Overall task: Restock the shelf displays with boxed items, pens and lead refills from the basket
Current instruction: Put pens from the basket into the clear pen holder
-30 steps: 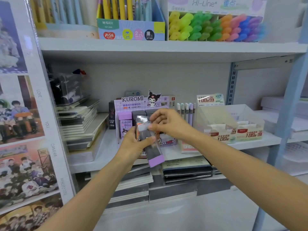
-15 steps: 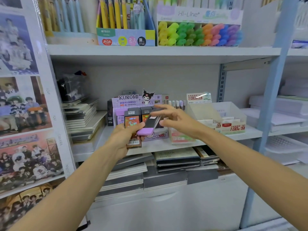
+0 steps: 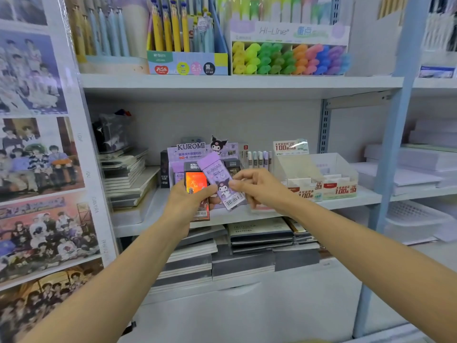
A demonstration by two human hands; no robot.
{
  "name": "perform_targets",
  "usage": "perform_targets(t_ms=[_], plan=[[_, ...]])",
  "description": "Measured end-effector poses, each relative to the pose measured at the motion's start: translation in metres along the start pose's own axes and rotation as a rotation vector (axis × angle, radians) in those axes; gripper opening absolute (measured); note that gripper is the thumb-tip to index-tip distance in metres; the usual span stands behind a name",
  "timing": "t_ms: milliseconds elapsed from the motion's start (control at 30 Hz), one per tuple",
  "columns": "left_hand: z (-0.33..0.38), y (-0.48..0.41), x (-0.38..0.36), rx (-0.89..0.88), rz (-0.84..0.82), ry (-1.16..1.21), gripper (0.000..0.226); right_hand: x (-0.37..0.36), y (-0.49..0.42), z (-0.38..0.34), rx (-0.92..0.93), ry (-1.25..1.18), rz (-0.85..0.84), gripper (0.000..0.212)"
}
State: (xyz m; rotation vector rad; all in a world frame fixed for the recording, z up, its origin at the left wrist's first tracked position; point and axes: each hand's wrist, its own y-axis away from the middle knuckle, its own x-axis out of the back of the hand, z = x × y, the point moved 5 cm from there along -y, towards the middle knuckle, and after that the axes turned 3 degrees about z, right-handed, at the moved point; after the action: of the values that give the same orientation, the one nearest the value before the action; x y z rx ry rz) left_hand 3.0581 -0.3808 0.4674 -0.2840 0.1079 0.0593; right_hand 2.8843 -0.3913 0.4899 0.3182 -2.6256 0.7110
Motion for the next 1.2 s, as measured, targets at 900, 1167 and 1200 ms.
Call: perform_targets(t_ms=[900, 1167, 1200], plan=[[-0.026, -0.015, 0.137, 0.004, 0.130, 0.062, 0.024, -0.086, -0.121, -0.006, 0.162, 0.402, 0.277, 0.015], [-0.038, -0.023, 0.132, 0.026, 0.095, 0.109, 0.029, -0.085, -0.130, -0.008, 0.230, 0.465, 0.156, 0.016], [-0.039, -0.024, 0.131, 0.027, 0.091, 0.114, 0.032, -0.088, -0.131, -0.007, 0.241, 0.463, 0.158, 0.017]])
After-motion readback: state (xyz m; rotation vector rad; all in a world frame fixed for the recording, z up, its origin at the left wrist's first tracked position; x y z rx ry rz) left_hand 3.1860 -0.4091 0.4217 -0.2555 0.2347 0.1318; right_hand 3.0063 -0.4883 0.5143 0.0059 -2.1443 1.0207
